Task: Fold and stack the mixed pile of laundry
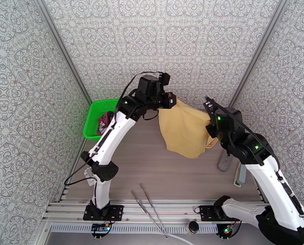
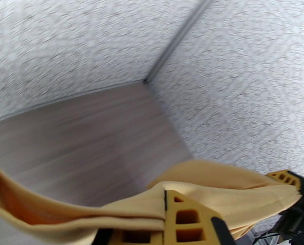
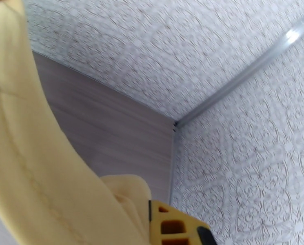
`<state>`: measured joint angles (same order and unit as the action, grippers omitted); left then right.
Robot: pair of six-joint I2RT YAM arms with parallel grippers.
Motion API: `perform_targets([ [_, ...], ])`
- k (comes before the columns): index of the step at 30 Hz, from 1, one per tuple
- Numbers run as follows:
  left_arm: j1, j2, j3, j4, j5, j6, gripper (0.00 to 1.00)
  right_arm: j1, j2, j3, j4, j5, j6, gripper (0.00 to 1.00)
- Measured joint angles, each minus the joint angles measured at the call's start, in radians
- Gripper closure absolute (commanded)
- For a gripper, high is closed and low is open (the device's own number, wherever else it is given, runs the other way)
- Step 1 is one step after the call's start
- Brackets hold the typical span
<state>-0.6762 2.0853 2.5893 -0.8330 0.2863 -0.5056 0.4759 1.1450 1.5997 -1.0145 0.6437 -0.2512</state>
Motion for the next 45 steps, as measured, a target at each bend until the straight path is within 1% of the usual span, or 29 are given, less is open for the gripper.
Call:
perform_targets([
  [7, -0.014, 0.225, 0.027, 0.261, 0.149, -0.024, 1.00, -0.225, 0.050, -0.031, 0.040, 0.007, 0.014, 1.00],
  [9, -0.019, 0.268, 0.027, 0.331, 0.174, -0.027, 1.00, -0.283, 0.085, -0.021, 0.048, 0.008, 0.021, 1.00],
  [12, -0.016, 0.296, 0.027, 0.433, 0.201, -0.044, 1.00, -0.339, 0.144, 0.027, 0.055, 0.020, 0.034, 1.00],
  [16, -0.003, 0.298, 0.037, 0.549, 0.227, -0.055, 1.00, -0.350, 0.151, 0.053, 0.087, 0.032, 0.045, 1.00],
  [20, 0.008, 0.295, 0.047, 0.610, 0.258, -0.056, 1.00, -0.350, 0.121, 0.031, 0.107, 0.015, 0.063, 1.00],
  [22, 0.011, 0.288, 0.031, 0.628, 0.276, -0.056, 1.00, -0.350, 0.076, -0.035, 0.116, -0.032, 0.097, 1.00],
  [23, 0.011, 0.275, -0.004, 0.637, 0.286, -0.055, 1.00, -0.350, 0.052, -0.075, 0.116, -0.066, 0.118, 1.00],
  [25, 0.014, 0.235, -0.099, 0.651, 0.295, -0.048, 1.00, -0.350, 0.004, -0.165, 0.113, -0.161, 0.168, 1.00],
  [27, 0.021, 0.176, -0.250, 0.666, 0.295, -0.040, 1.00, -0.348, -0.028, -0.257, 0.117, -0.276, 0.222, 1.00],
  [29, 0.038, 0.104, -0.445, 0.704, 0.286, -0.036, 1.00, -0.315, -0.048, -0.376, 0.130, -0.402, 0.279, 1.00],
  [32, 0.082, -0.005, -0.757, 0.768, 0.259, -0.043, 1.00, -0.208, -0.036, -0.503, 0.143, -0.539, 0.343, 1.00],
  [34, 0.119, -0.068, -0.940, 0.801, 0.256, -0.056, 1.00, -0.133, -0.022, -0.549, 0.162, -0.613, 0.375, 1.00],
  [36, 0.151, -0.122, -1.078, 0.821, 0.256, -0.071, 1.00, -0.056, -0.012, -0.582, 0.200, -0.684, 0.414, 1.00],
  [39, 0.192, -0.192, -1.186, 0.824, 0.261, -0.071, 1.00, 0.019, -0.010, -0.623, 0.262, -0.756, 0.472, 1.00],
  [41, 0.210, -0.220, -1.207, 0.823, 0.261, -0.068, 1.00, 0.062, -0.006, -0.652, 0.312, -0.791, 0.515, 0.98],
  [43, 0.226, -0.233, -1.222, 0.834, 0.261, -0.066, 1.00, 0.101, 0.010, -0.681, 0.366, -0.815, 0.554, 0.90],
  [45, 0.245, -0.232, -1.247, 0.853, 0.230, -0.063, 1.00, 0.138, 0.042, -0.700, 0.399, -0.837, 0.590, 0.78],
])
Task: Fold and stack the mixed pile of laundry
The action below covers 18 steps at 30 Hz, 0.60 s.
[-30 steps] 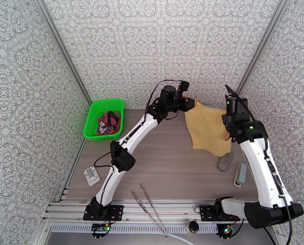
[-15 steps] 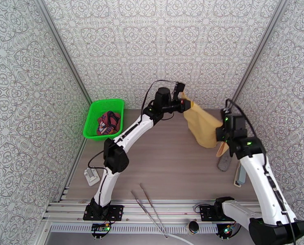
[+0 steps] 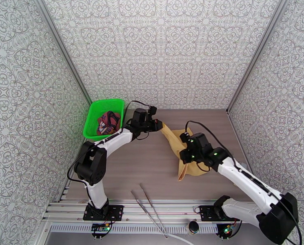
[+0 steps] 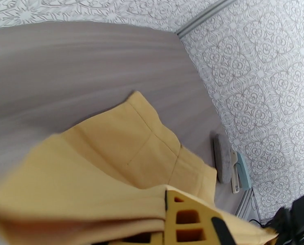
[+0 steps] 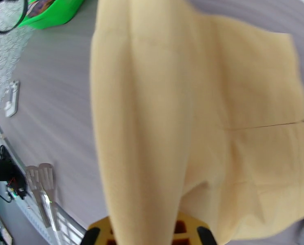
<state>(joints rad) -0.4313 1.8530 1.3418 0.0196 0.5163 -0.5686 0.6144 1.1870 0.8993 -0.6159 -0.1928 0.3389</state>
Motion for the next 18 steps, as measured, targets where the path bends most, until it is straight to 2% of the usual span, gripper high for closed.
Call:
perform_targets([
  [3, 0.068, 0.017, -0.046, 0.019, -0.063, 0.000, 1.00, 0.069, 0.064, -0.014, 0.012, -0.030, 0.043, 0.53],
  [4, 0.092, 0.025, -0.060, 0.022, -0.081, 0.000, 1.00, 0.093, 0.089, -0.013, 0.023, -0.037, 0.055, 0.48],
  [6, 0.135, 0.035, -0.084, 0.022, -0.111, 0.000, 1.00, 0.137, 0.138, -0.011, 0.037, -0.049, 0.068, 0.39],
  [11, 0.189, 0.036, -0.101, 0.001, -0.147, 0.026, 1.00, 0.179, 0.200, 0.028, 0.029, -0.039, 0.078, 0.27],
  [12, 0.195, 0.036, -0.097, -0.011, -0.148, 0.037, 0.92, 0.179, 0.200, 0.043, 0.024, -0.025, 0.077, 0.21],
  [13, 0.198, 0.038, -0.092, -0.023, -0.148, 0.050, 0.83, 0.179, 0.200, 0.058, 0.021, -0.014, 0.079, 0.20],
  [14, 0.201, 0.042, -0.081, -0.042, -0.147, 0.061, 0.70, 0.179, 0.200, 0.080, 0.016, 0.003, 0.071, 0.20],
  [17, 0.203, 0.056, -0.060, -0.065, -0.147, 0.085, 0.41, 0.174, 0.201, 0.137, 0.003, 0.046, 0.059, 0.22],
  [18, 0.203, 0.056, -0.059, -0.071, -0.147, 0.089, 0.36, 0.171, 0.203, 0.149, 0.001, 0.055, 0.056, 0.24],
])
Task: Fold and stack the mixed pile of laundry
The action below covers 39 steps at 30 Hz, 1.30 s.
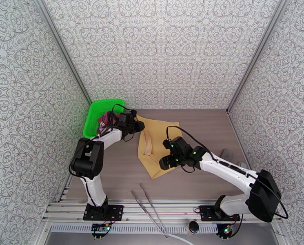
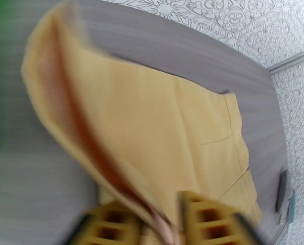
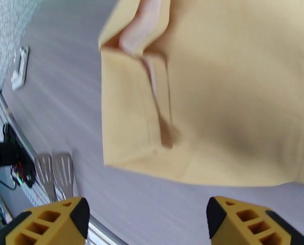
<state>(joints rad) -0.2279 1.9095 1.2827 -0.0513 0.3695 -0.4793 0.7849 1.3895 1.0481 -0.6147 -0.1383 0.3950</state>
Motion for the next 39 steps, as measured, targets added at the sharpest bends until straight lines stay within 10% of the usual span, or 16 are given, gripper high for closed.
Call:
perform_targets([
  [11, -0.021, -0.023, 0.050, -0.162, -0.117, 0.080, 0.27, -0.200, 0.199, 0.141, 0.005, 0.093, -0.015, 1.00],
  [21, -0.197, -0.108, 0.144, -0.264, -0.166, 0.093, 0.55, -0.315, 0.545, 0.264, 0.060, 0.098, 0.034, 1.00],
  [39, -0.269, 0.063, -0.053, -0.241, -0.219, -0.136, 0.74, -0.427, 0.573, 0.233, 0.135, 0.100, 0.201, 1.00],
])
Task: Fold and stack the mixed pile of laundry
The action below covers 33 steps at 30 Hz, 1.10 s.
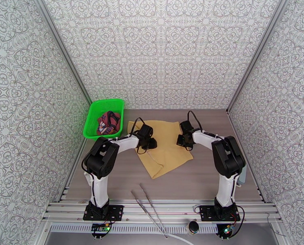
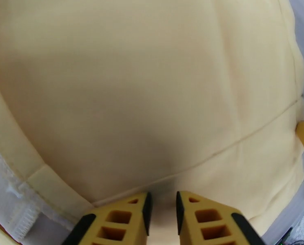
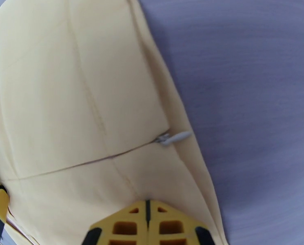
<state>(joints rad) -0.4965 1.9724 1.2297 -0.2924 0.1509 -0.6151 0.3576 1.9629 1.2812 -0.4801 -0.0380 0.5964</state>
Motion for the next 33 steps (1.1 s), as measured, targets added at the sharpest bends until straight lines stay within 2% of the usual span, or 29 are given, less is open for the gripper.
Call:
perform_targets([
  [14, 0.069, -0.341, -0.213, -0.330, -0.362, -0.031, 0.74, -0.013, -0.019, -0.045, 0.056, -0.002, 0.056, 1.00],
  [18, 0.069, -0.441, -0.239, -0.395, -0.417, -0.040, 0.73, -0.025, -0.032, -0.065, 0.070, 0.002, 0.072, 1.00],
  [24, 0.059, -0.546, -0.252, -0.415, -0.423, -0.035, 0.72, -0.084, -0.097, -0.158, 0.105, 0.011, 0.110, 1.00],
  [25, 0.048, -0.553, -0.251, -0.409, -0.412, -0.028, 0.69, -0.102, -0.118, -0.185, 0.112, 0.012, 0.121, 1.00],
  [28, -0.013, -0.551, -0.231, -0.397, -0.387, 0.001, 0.50, -0.138, -0.166, -0.241, 0.113, 0.029, 0.149, 1.00],
  [31, -0.133, -0.522, -0.162, -0.396, -0.382, 0.051, 0.37, -0.163, -0.205, -0.286, 0.114, 0.042, 0.174, 1.00],
  [33, -0.217, -0.496, -0.106, -0.394, -0.385, 0.089, 0.32, -0.168, -0.222, -0.304, 0.116, 0.044, 0.188, 1.00],
])
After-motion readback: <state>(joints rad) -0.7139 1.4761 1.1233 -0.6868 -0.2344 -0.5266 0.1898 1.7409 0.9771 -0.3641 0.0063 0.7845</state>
